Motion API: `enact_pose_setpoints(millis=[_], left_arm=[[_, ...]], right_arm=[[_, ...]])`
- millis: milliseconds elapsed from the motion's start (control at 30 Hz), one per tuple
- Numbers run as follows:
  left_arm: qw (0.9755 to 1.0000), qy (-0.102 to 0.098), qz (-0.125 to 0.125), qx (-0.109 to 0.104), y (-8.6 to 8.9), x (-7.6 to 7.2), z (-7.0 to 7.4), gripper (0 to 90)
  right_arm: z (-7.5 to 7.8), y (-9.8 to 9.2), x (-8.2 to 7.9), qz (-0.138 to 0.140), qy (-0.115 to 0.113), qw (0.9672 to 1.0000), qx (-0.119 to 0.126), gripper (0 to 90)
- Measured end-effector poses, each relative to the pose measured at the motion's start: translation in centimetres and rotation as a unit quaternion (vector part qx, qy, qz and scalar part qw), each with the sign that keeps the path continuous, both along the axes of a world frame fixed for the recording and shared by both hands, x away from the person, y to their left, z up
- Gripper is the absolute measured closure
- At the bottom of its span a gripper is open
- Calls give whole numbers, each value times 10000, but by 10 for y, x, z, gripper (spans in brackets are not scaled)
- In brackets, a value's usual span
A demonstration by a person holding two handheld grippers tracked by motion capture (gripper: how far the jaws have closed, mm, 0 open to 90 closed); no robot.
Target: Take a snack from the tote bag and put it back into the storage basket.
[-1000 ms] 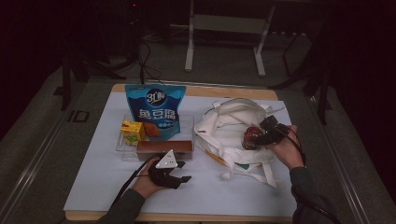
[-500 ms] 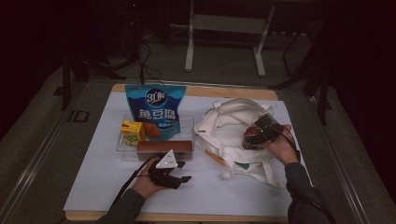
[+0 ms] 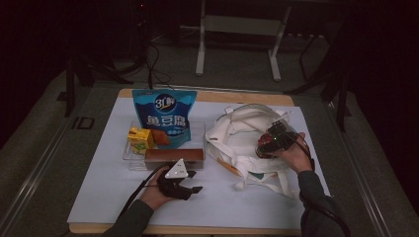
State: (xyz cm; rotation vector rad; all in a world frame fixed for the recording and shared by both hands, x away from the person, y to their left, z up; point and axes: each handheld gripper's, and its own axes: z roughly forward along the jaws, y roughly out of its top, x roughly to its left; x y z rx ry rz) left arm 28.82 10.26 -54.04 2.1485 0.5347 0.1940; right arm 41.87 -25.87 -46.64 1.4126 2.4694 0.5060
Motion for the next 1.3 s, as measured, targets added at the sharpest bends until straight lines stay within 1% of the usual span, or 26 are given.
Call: enact_pose_setpoints(millis=[167, 467, 667, 733, 1033, 1300], left_arm=[[10000, 2, -2, -2, 0, 0, 0, 393], [10000, 1, -4, 2, 0, 0, 0, 393], [10000, 3, -3, 1, 0, 0, 0, 393], [10000, 1, -1, 4, 0, 0, 0, 393], [10000, 1, -3, 8, 0, 0, 0, 393], [10000, 9, -2, -6, 0, 0, 0, 393]], right_arm=[[1, 0, 0, -101, 16, 9999, 45, 256], [2, 0, -2, -183, 73, 9997, 132, 258], [7, -1, -3, -261, 66, 9994, 207, 258], [9, 0, -4, -259, 28, 9994, 238, 258], [19, 6, -6, -190, -73, 9996, 197, 258], [27, 17, -9, -104, -87, 9997, 196, 258]])
